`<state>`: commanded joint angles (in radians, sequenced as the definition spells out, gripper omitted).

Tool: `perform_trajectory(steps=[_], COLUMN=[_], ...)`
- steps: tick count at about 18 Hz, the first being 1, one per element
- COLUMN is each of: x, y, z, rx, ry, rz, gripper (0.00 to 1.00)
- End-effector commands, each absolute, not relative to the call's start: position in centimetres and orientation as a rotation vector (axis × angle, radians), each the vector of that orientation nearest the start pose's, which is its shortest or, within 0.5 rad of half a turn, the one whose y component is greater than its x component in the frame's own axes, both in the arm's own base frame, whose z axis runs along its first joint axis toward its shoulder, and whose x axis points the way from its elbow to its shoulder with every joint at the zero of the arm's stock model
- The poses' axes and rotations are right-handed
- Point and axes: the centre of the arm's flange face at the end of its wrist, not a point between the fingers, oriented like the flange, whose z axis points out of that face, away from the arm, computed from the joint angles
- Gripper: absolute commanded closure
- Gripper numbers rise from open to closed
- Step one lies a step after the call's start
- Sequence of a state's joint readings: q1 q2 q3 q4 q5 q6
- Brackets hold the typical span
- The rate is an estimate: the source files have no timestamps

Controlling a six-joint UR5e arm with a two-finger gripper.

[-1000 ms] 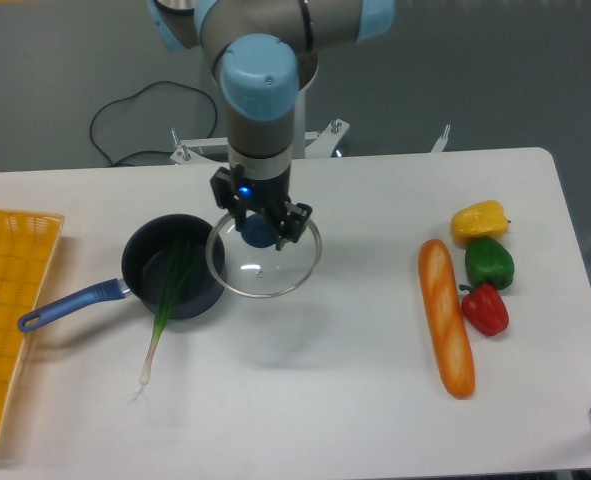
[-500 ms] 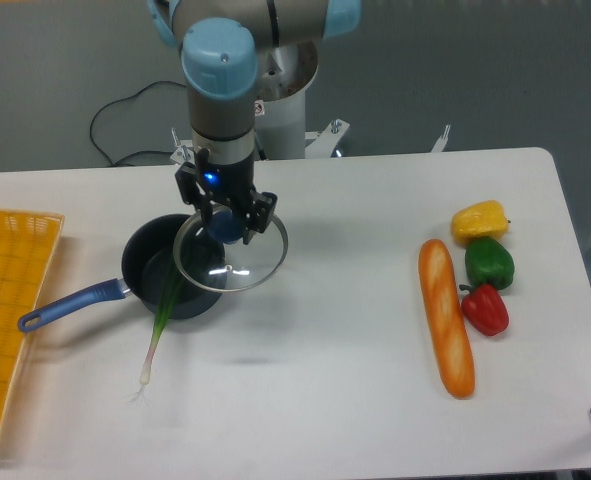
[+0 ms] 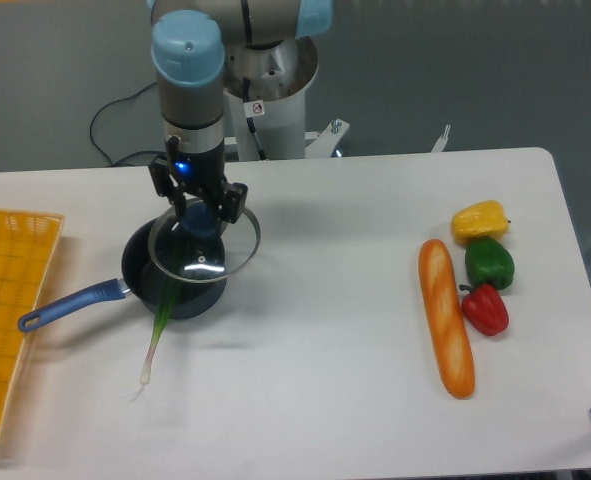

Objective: Close the pot lid
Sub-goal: 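Lower the glass lid onto the saucepan rim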

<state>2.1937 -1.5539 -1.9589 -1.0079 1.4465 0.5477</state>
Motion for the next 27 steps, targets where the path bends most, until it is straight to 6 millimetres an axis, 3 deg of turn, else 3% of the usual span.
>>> perform_trajectory(steps=[18,27], x=[-13.0,-12.5], y=[49.4,50.3], z=[33.8,32.1], rx=[-2.947,-2.977], ry=[-0.046,-0.032], rz=[-0.022,-0.022], gripper=[0.62,0.62])
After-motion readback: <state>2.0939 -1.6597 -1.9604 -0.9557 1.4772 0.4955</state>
